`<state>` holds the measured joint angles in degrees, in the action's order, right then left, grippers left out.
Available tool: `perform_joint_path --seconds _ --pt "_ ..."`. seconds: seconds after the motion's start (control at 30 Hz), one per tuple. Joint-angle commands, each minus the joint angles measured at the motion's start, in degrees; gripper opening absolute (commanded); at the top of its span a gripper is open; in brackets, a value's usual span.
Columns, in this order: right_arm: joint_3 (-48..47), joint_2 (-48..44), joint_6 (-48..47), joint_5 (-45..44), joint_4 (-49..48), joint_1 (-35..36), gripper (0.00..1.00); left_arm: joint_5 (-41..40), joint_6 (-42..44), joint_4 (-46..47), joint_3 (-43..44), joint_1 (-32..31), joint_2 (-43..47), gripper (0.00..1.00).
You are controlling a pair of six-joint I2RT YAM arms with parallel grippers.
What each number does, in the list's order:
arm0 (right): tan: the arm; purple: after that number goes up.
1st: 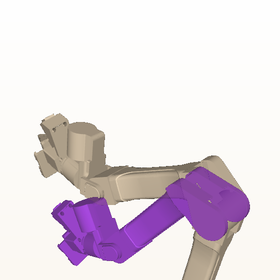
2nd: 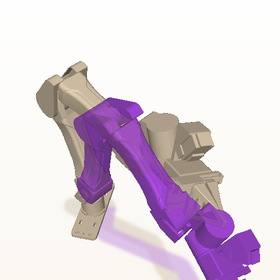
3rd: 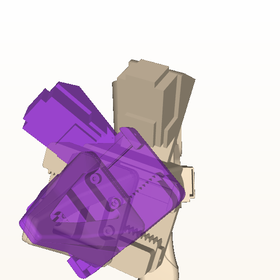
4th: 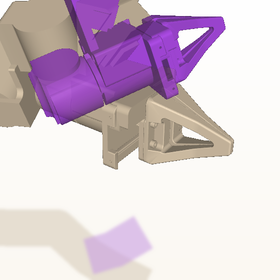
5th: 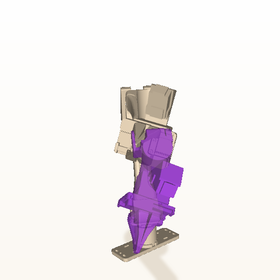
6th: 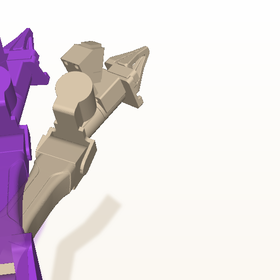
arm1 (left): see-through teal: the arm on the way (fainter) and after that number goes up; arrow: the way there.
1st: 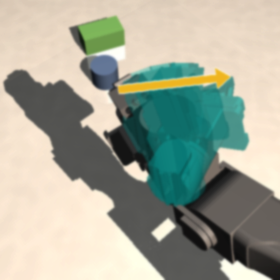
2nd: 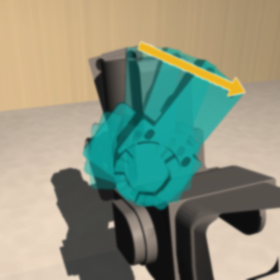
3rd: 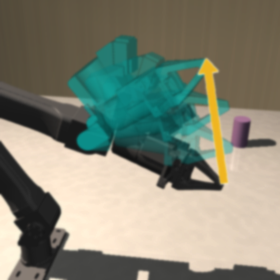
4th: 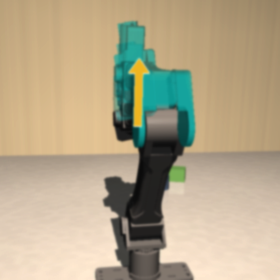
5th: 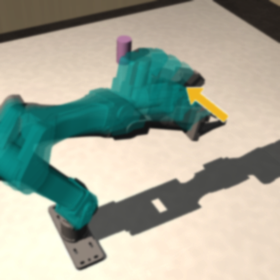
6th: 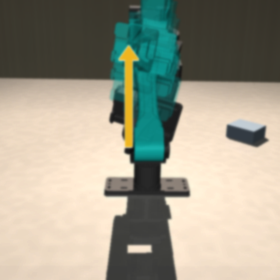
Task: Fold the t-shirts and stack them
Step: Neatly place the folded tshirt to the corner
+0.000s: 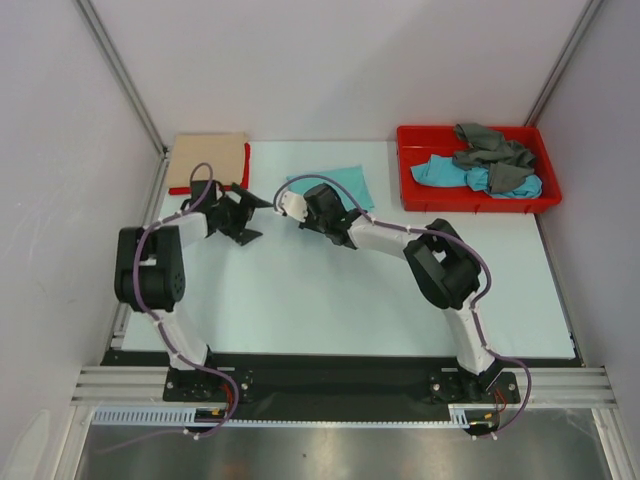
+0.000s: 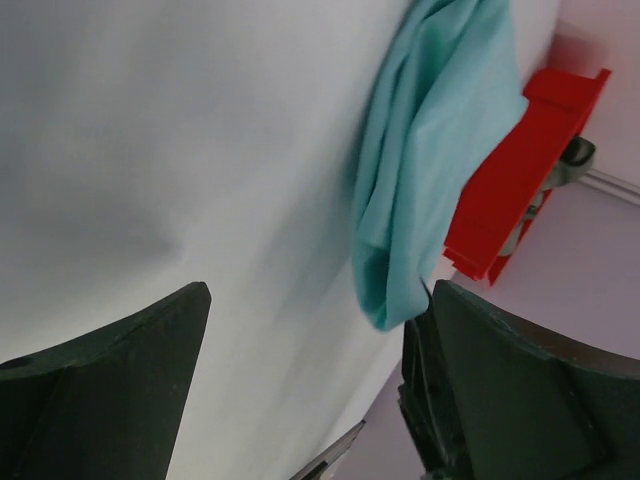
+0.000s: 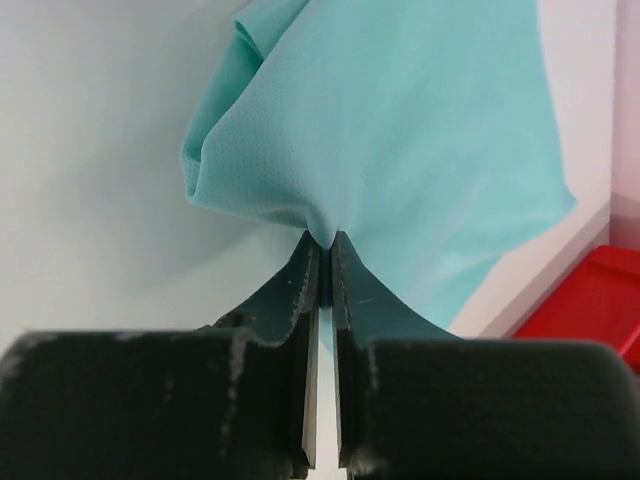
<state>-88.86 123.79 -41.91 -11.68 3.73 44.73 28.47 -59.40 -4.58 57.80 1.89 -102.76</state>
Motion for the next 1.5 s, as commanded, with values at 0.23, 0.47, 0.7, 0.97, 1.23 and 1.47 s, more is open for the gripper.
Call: perform_joint_path --seconds 0.23,0.47,0.7,0.97,1.23,1.47 --pt "-2.54 -5.75 4.99 2.98 1.46 -0.87 0.0 3.53 -11.88 12.58 17.86 -8.22 -17.72 1.0" --pt "-4.74 -6.63 7.45 4.3 2.08 -1.75 0.0 1.76 -11.8 5.84 26.91 -10.06 -23.97 1.0" --pt "-5.36 -8.12 9.74 6.41 3.3 -3.33 0.0 0.36 -11.35 4.4 28.15 -10.24 -25.9 1.0" --pt "-4.04 -9.09 10.8 6.76 3.3 -3.16 0.0 -2.36 -6.53 7.3 33.07 -10.85 -29.25 0.93" --pt "-3.95 -10.32 11.94 6.85 3.22 -3.25 0.0 -3.16 -4.33 7.04 35.19 -11.47 -32.33 0.79" --pt "-3.69 -11.11 15.27 6.85 4.09 -2.63 0.09 -4.56 1.73 8.54 37.2 -11.38 -32.59 0.33"
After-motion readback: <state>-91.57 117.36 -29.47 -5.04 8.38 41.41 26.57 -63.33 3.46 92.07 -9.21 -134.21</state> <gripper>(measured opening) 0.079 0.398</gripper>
